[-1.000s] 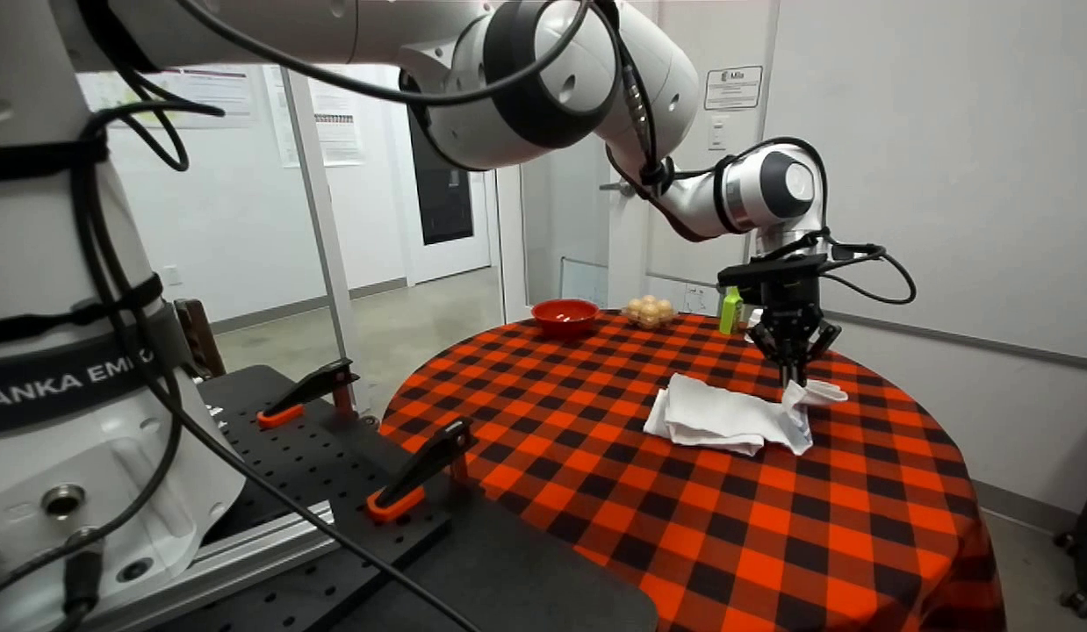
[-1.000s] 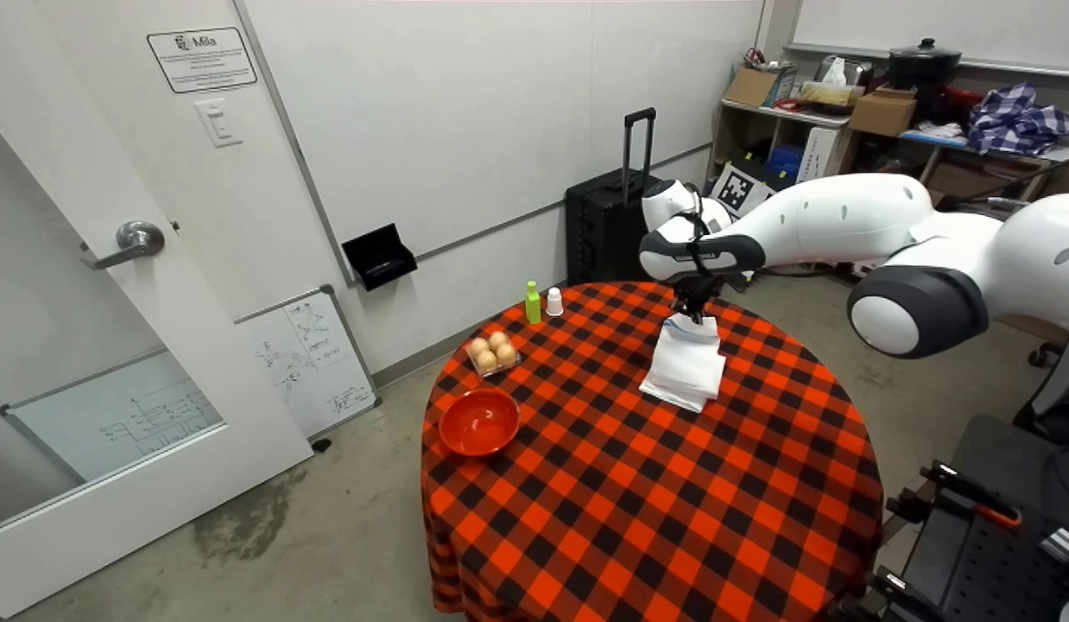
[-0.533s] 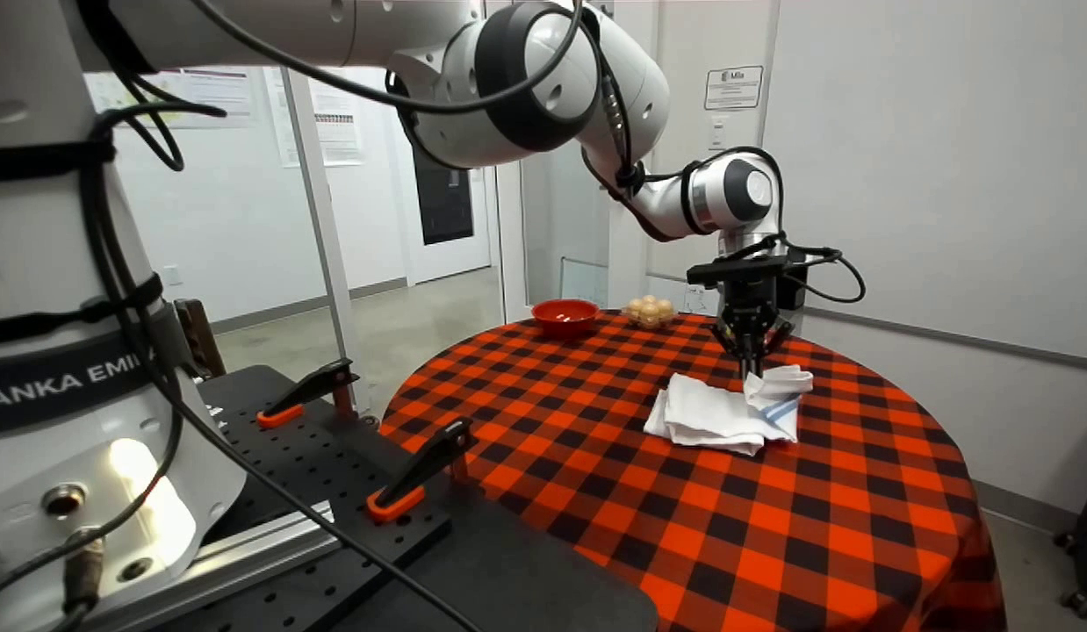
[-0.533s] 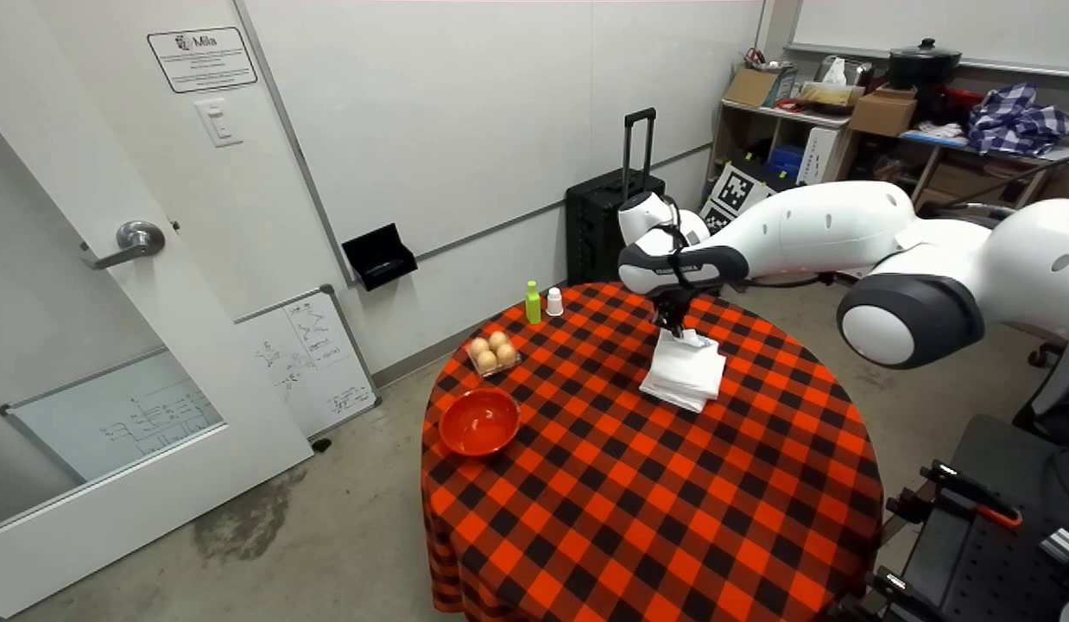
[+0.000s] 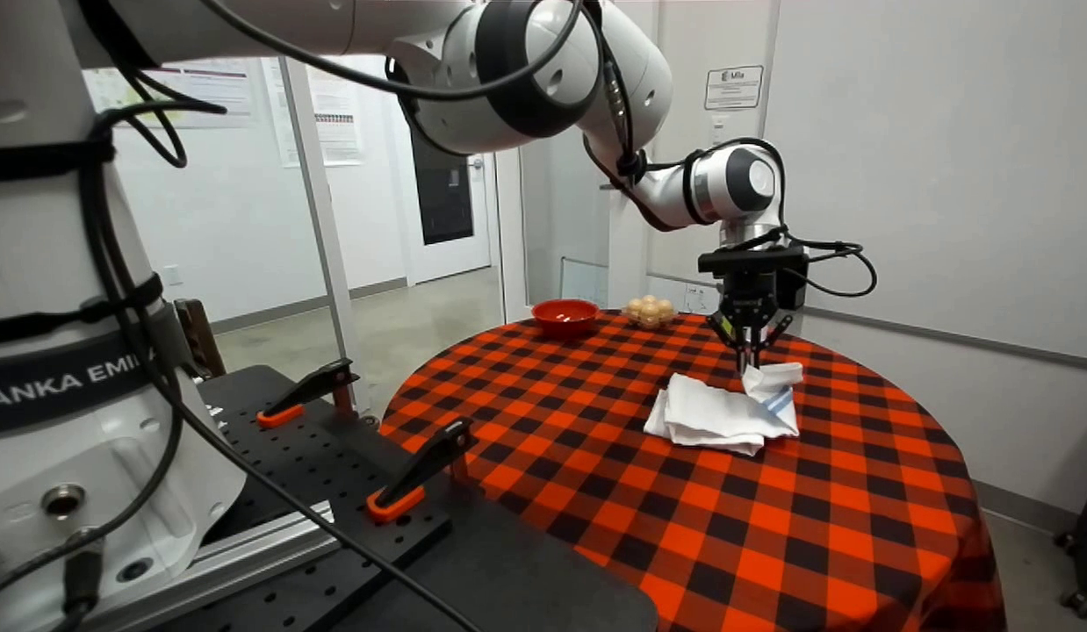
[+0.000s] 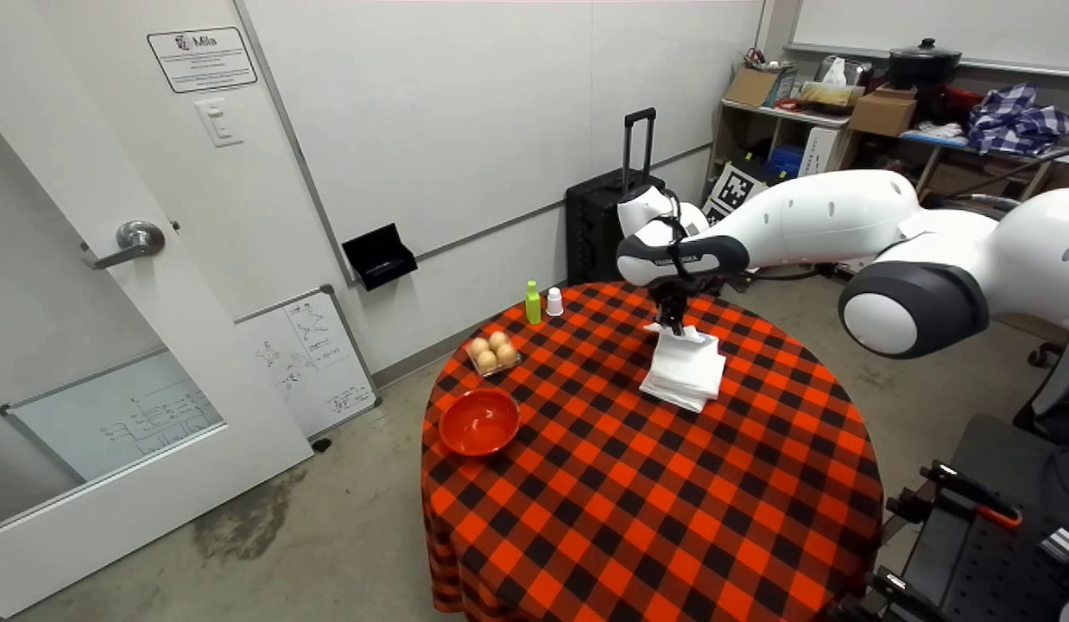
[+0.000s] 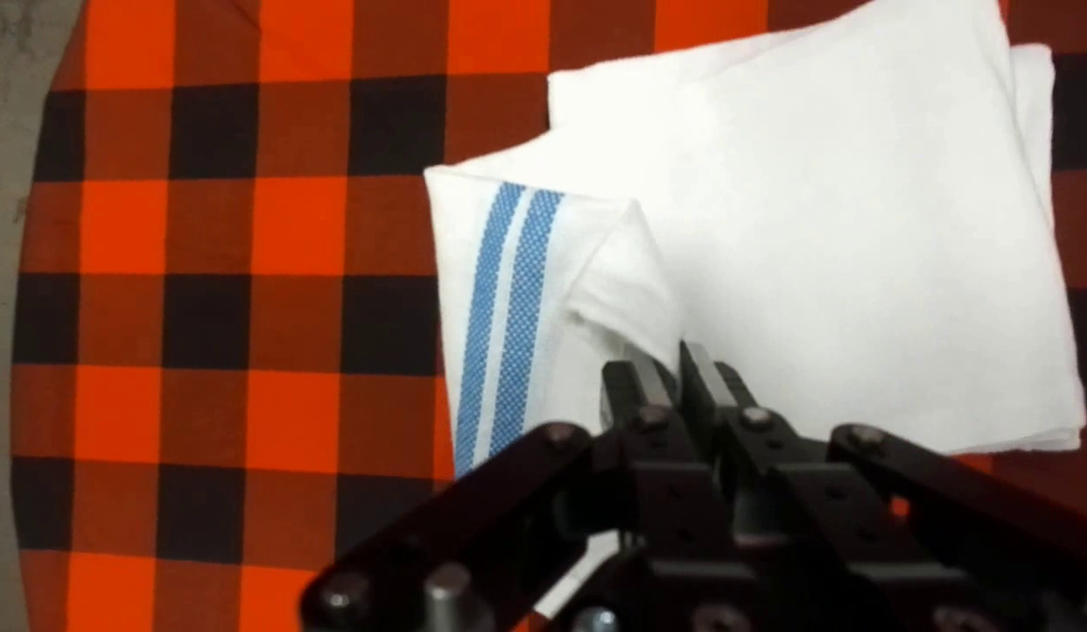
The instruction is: Fold the cloth
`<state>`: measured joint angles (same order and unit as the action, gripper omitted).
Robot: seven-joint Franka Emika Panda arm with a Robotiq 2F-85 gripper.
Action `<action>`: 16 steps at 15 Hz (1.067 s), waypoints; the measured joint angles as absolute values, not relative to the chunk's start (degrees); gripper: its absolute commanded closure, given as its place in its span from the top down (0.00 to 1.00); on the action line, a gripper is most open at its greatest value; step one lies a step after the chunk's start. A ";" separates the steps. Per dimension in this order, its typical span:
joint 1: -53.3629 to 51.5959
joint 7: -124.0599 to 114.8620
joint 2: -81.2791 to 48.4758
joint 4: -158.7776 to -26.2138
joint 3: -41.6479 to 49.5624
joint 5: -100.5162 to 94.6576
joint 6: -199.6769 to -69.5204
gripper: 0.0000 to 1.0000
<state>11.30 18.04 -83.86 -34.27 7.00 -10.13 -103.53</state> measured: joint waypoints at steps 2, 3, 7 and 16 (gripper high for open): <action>12.09 21.99 -82.63 -35.82 6.67 -10.12 -101.78 0.02; 12.48 24.04 -81.85 -36.86 6.56 -10.12 -100.91 0.02; 13.61 30.44 -77.43 -43.23 6.11 -10.12 -99.76 0.02; 13.73 26.73 -64.66 -65.74 2.52 -4.69 -105.64 0.03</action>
